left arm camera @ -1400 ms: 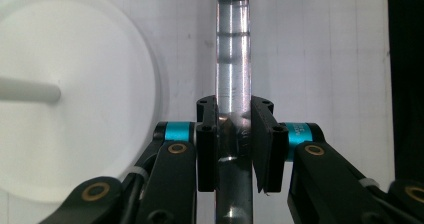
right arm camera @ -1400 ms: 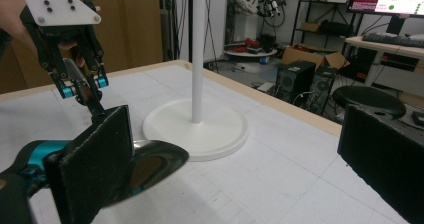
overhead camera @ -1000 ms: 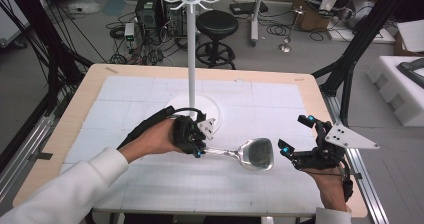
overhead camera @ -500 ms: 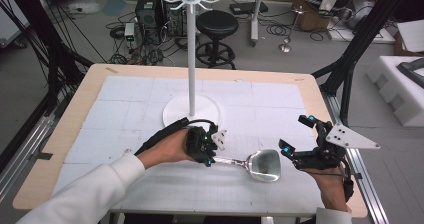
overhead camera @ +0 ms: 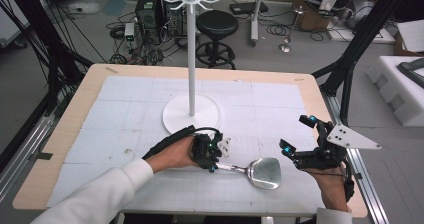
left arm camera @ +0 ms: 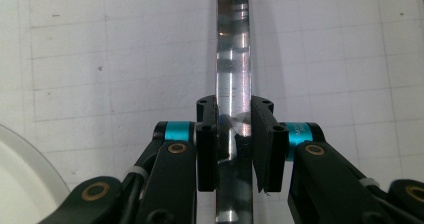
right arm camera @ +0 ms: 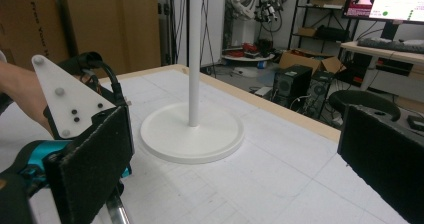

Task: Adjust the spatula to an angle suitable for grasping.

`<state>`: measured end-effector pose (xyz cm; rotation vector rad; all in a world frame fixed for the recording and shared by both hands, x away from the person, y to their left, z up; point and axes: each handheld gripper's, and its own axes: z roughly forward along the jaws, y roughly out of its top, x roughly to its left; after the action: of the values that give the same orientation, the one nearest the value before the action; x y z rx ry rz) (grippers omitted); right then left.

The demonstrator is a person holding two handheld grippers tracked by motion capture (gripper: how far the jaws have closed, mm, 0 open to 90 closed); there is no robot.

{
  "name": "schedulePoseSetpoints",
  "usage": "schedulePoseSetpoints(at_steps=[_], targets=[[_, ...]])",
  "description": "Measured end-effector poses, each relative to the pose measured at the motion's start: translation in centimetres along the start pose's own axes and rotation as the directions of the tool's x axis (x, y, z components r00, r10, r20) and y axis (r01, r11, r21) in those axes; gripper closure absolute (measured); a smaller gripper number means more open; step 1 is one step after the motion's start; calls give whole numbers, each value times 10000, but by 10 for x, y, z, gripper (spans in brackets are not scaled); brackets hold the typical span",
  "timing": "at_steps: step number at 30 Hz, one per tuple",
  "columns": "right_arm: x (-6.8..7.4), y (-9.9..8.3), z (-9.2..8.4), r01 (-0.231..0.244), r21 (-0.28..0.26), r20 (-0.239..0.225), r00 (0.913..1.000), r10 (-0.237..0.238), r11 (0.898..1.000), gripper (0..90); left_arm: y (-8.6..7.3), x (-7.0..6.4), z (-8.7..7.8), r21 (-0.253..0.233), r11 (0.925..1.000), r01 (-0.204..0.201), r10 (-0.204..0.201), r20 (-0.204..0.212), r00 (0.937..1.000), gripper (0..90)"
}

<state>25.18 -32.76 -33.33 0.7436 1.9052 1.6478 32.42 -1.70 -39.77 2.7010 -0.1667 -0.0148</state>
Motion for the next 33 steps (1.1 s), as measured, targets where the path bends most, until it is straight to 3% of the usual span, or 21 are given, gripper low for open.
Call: schedulePoseSetpoints(at_steps=[12,17,21,23,28,30,33], targets=[[0,0,0,14,12,2,10000,-14,10000,3,-1,4,9,-198,9997,160,-157,186,9997,745],[0,0,0,24,-7,7,10000,-24,10000,3,-1,4,14,107,9999,45,-47,169,9998,740],[-1,0,-1,-8,-8,16,10000,8,10000,3,-2,4,14,-39,9999,107,-107,123,9999,718],[-1,0,-1,-38,0,42,10000,38,10000,3,-3,5,10,-338,9993,165,-165,15,9999,599],[-1,-1,-1,-27,30,59,10000,27,10000,3,-7,2,-1,-489,9986,187,-198,-229,9995,329],[-1,-1,-1,-18,35,34,10000,17,10000,3,-7,-1,-8,-884,9961,56,-108,-585,9982,225],[0,-2,-1,9,68,7,10000,-9,10000,3,-8,-1,-23,-1604,9870,129,-252,-747,9969,105]])
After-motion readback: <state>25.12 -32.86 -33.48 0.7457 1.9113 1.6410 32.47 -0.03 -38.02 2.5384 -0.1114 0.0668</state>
